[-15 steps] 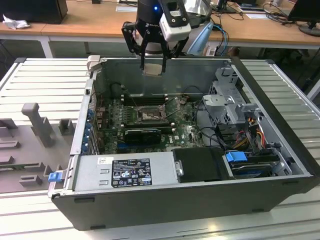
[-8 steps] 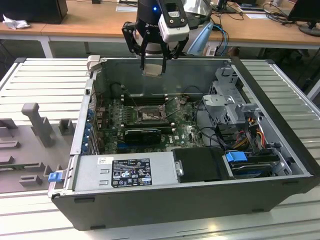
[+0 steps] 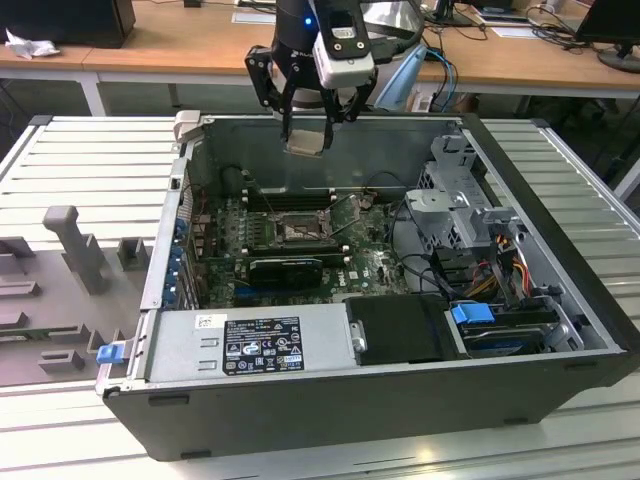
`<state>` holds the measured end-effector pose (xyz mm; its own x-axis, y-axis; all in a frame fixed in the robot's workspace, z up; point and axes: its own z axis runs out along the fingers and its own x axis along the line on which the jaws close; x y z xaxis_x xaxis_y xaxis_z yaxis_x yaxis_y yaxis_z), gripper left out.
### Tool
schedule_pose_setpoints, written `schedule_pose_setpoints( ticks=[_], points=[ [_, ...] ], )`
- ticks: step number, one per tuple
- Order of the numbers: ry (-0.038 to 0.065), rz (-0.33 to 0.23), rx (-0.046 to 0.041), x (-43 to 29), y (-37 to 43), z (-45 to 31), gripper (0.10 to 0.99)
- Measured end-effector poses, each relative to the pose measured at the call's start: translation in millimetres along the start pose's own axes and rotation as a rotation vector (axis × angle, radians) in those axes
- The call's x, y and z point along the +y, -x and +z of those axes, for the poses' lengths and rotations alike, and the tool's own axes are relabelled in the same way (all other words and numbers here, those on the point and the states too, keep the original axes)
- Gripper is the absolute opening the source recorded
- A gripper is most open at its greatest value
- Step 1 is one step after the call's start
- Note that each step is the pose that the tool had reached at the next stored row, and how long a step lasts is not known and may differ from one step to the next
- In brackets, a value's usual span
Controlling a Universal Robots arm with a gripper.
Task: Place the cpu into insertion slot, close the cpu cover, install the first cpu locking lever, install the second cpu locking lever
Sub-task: 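Place the cpu into insertion slot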
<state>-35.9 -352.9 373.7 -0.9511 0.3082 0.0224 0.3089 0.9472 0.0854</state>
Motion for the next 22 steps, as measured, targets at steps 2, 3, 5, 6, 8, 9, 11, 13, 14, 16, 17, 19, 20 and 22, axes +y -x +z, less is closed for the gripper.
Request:
schedule_pose_setpoints(
  ticks=[2,3,5,6,8,9,11,13,14,16,17,19,20,22],
  points=[
    [0.000,0.016,-0.0014,0.0,0.0,0.0,0.529],
    [0.001,0.025,-0.0022,0.0,0.0,0.1,0.529],
    [0.001,0.037,-0.0032,0.0,0.0,0.0,0.529],
    [0.001,0.044,-0.0038,0.0,0.0,0.1,0.529],
    [0.001,0.063,-0.0055,0.0,0.0,0.1,0.529],
    [0.002,0.074,-0.0063,0.0,0.0,0.1,0.529],
    [0.002,0.086,-0.0074,0.0,0.0,0.1,0.529],
    [0.002,0.096,-0.0082,0.0,0.0,0.1,0.529],
    [0.002,0.107,-0.0092,0.0,0.0,0.1,0.529],
    [0.003,0.124,-0.0107,0.0,0.0,0.1,0.529],
    [0.003,0.139,-0.0121,-0.1,0.0,0.2,0.529],
    [0.003,0.167,-0.0145,0.0,0.0,0.3,0.529],
    [0.003,0.178,-0.0155,-0.1,0.0,0.4,0.529],
    [0.004,0.199,-0.0174,-0.1,0.0,0.5,0.529]
  ],
)
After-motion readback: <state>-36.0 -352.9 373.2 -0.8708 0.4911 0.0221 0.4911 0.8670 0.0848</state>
